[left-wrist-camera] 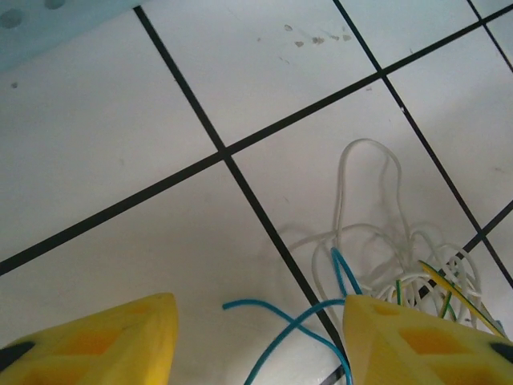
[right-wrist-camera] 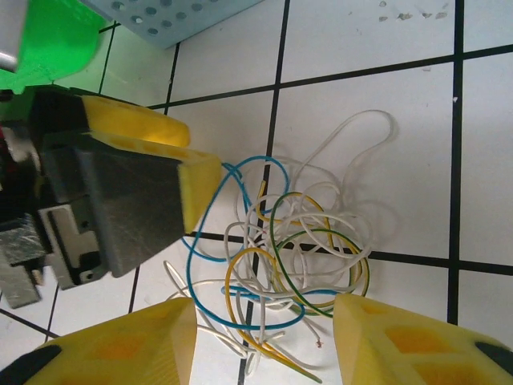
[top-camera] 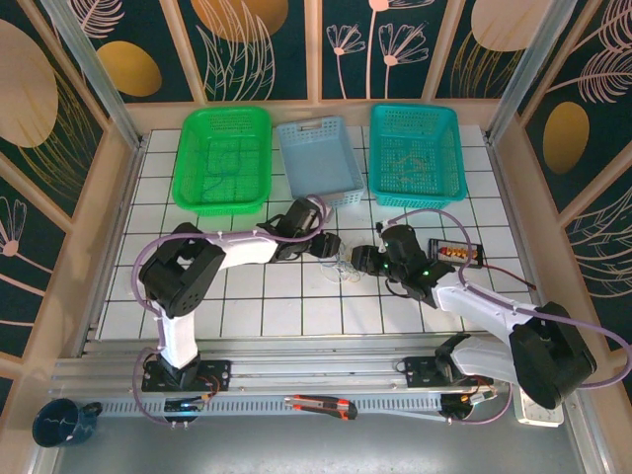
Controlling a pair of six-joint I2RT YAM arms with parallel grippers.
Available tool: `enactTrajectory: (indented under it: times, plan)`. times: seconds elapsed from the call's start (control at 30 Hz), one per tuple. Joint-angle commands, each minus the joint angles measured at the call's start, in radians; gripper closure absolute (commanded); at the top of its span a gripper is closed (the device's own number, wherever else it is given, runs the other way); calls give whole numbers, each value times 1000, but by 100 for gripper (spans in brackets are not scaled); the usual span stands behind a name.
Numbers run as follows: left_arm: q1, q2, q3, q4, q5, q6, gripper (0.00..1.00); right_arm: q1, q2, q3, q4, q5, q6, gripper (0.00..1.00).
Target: Untangle the cables
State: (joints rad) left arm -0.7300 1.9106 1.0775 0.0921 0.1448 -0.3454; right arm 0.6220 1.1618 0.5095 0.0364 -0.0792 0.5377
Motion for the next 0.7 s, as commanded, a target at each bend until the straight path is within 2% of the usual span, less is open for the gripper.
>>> enactTrajectory:
  times: [0.0, 0.23, 0.5, 0.67]
  plan:
    - [-5, 33, 27, -48, -37, 31, 48, 7, 4, 23, 45, -5, 20, 52]
    - [-4, 37, 19, -28, -34, 25, 69, 8, 31, 24, 81, -6, 34, 52]
    - [-4, -22, -10, -14, -19, 8, 100, 7, 93, 45, 147, -14, 46, 52]
    - [-5, -97, -33, -15, -18, -12, 100, 9, 145, 56, 209, -21, 59, 52]
